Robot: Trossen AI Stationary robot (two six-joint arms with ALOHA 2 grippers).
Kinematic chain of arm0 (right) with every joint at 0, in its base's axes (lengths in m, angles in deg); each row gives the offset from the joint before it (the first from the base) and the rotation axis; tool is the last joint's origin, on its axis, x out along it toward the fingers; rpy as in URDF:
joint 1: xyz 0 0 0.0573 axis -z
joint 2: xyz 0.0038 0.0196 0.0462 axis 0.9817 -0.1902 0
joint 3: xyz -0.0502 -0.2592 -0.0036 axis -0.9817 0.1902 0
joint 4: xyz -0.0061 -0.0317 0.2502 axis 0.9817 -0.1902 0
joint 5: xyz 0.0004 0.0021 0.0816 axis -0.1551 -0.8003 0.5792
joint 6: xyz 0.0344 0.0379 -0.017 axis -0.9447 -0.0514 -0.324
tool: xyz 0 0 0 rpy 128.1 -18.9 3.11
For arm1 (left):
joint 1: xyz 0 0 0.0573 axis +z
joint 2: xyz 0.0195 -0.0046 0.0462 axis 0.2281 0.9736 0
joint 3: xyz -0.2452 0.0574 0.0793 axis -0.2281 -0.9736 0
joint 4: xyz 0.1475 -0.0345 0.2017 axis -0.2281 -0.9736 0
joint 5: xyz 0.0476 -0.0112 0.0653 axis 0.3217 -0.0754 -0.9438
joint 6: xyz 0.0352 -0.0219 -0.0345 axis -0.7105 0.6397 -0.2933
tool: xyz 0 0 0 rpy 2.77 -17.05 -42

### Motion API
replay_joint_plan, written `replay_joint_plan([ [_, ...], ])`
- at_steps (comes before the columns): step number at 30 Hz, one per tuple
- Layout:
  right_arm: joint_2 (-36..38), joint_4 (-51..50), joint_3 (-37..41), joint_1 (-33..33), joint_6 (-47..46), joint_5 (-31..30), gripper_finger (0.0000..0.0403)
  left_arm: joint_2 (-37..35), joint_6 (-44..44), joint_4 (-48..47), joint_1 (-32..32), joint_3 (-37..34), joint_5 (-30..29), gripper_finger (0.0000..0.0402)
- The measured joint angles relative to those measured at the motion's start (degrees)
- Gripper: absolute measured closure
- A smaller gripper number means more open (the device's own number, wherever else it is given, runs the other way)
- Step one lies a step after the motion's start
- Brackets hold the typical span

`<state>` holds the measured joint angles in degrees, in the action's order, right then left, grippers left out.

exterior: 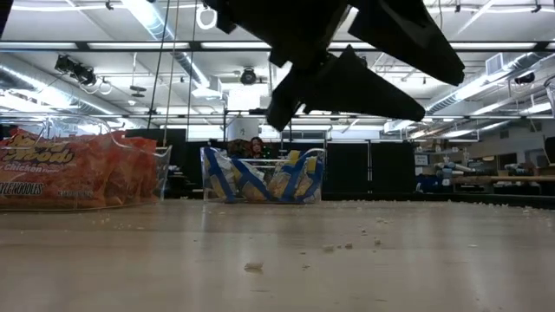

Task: Sort Maruchan noodles
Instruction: Put the green noodles into the right transparent bin, then return to Home Position

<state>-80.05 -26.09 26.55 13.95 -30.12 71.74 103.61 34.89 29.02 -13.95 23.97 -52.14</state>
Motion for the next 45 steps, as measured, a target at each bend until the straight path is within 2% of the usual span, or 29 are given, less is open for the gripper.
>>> replay_joint_plan([
  [4,-4.9,6.3,0.0,0.0,6.5,5.0,0.0261,0.0,-1.4,0.0,1.1,0.0,0.2,0.0233],
  [6,-6.2,11.6,0.0,0.0,7.4,5.5,0.0261,0.0,-1.4,0.1,1.5,0.0,0.4,0.0233],
  [8,-6.4,16.8,0.0,0.0,7.3,2.8,0.0261,0.0,-1.4,0.8,1.7,0.0,0.3,0.0233],
  [12,-4.8,22.5,0.0,0.6,7.3,-8.0,0.0261,0.0,-1.4,0.6,1.9,0.0,0.3,0.0233],
  [15,-3.5,20.5,0.0,1.8,7.2,-13.0,0.0262,0.0,-1.4,0.7,1.8,0.0,0.5,0.0233],
  [21,0.3,13.5,0.0,3.8,7.9,-11.7,0.0262,-0.8,-1.2,-1.4,1.2,0.3,5.6,0.0233],
  [26,2.9,9.2,0.0,5.5,10.1,-11.9,0.0262,-3.2,1.2,-7.2,0.1,1.4,10.5,0.0233],
  [30,5.3,11.7,0.0,8.1,21.2,-18.1,0.0263,-7.0,4.8,-11.6,-1.7,1.4,10.8,0.0233],
  [32,6.7,15.7,0.0,9.9,30.9,-22.6,0.0266,-9.7,4.7,-13.0,-2.9,1.3,9.7,0.0234],
  [35,8.0,21.9,0.0,13.0,47.8,-27.6,0.0279,-13.5,-0.8,-12.3,-4.6,1.4,13.7,0.0251],
  [37,7.9,26.2,0.0,15.5,57.9,-30.6,0.0297,-15.3,-4.6,-11.9,-5.2,1.4,15.1,0.0279],
  [39,7.7,31.1,0.0,19.3,67.2,-29.9,0.0324,-16.9,-7.6,-12.4,-5.0,1.3,15.3,0.0322],
  [42,7.9,37.6,0.0,25.8,80.3,-25.2,0.0379,-19.3,-10.7,-14.9,-3.5,1.3,14.8,0.0386],
  [45,9.8,43.2,0.0,32.1,90.3,-20.9,0.0392,-22.7,-13.4,-18.8,-1.3,1.3,15.8,0.0391],
])
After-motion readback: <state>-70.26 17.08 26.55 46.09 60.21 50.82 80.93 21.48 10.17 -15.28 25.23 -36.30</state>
